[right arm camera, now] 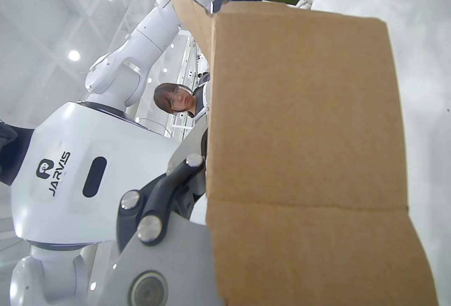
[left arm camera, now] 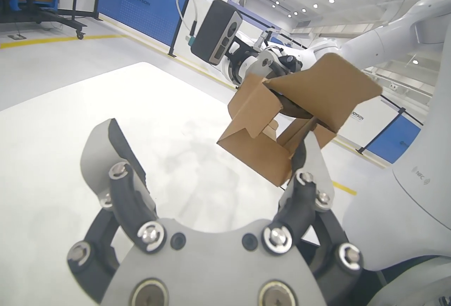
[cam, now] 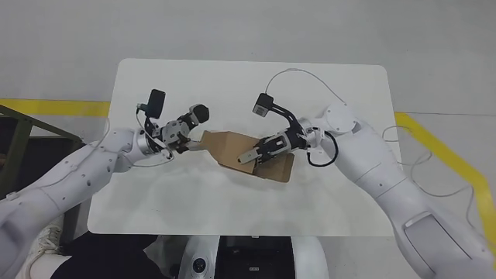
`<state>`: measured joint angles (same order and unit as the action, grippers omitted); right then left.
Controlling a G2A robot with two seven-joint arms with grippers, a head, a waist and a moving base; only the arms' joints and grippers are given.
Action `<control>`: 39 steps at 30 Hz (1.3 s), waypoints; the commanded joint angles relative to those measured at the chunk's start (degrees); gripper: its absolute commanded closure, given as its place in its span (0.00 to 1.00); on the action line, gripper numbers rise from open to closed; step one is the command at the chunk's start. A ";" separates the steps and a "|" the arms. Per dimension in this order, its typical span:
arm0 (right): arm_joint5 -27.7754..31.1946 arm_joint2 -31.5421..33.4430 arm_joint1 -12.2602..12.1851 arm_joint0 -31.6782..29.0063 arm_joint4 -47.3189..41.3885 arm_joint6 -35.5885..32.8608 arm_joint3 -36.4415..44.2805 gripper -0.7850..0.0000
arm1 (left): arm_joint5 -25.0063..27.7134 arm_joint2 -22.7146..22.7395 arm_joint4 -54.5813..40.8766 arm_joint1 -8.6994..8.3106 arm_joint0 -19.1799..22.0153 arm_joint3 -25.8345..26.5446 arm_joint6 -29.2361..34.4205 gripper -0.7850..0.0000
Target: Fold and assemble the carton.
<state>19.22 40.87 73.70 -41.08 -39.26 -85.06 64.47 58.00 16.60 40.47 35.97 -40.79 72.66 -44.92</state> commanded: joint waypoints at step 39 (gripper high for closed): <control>1.27 -1.01 0.02 1.22 4.60 1.28 -3.14 1.00 | 0.00 0.06 -12.64 -0.75 0.63 0.46 16.39 0.00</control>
<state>20.39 39.82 73.73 -39.87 -34.96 -83.89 61.50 58.00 16.85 29.37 35.55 -40.26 72.97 -30.17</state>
